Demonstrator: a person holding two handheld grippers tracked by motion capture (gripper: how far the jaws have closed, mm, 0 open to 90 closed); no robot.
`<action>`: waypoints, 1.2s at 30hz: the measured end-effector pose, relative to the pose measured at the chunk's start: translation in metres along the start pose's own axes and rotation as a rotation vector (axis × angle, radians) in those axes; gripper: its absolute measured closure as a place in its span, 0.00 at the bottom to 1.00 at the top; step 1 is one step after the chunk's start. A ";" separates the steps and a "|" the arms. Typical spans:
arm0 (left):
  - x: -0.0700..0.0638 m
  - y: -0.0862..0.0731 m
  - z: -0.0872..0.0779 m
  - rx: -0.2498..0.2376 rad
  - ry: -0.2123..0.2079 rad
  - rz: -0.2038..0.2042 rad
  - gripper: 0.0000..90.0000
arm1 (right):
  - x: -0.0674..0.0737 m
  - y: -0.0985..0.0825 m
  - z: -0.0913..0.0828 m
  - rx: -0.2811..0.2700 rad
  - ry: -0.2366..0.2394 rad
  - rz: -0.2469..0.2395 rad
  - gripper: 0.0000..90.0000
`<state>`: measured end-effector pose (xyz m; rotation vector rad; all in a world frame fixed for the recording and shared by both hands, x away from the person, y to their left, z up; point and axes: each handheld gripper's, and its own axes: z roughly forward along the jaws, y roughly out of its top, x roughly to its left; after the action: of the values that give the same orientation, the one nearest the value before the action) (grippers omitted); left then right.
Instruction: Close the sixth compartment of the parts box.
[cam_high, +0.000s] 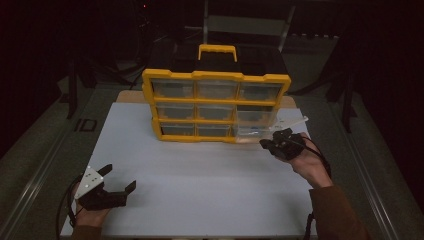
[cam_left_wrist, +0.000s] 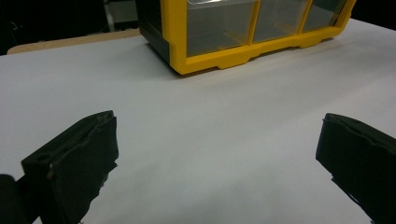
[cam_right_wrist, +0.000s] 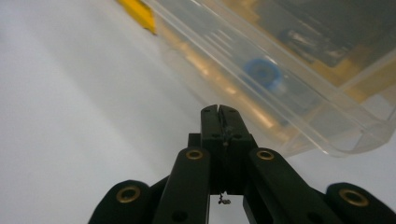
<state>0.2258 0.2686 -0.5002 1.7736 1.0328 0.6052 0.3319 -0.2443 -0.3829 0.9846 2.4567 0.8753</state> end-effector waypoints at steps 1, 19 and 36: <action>0.000 0.000 0.000 0.000 0.000 0.000 0.00 | 0.000 0.000 0.000 0.000 0.000 0.000 1.00; 0.000 0.000 0.001 0.002 -0.002 -0.002 0.00 | -0.003 -0.005 0.014 -0.036 -0.018 0.028 1.00; 0.000 0.000 0.000 0.001 -0.001 0.001 0.00 | -0.006 -0.002 0.017 -0.060 -0.015 0.048 1.00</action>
<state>0.2259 0.2682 -0.5003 1.7752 1.0319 0.6044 0.3445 -0.2428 -0.3966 1.0287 2.3897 0.9478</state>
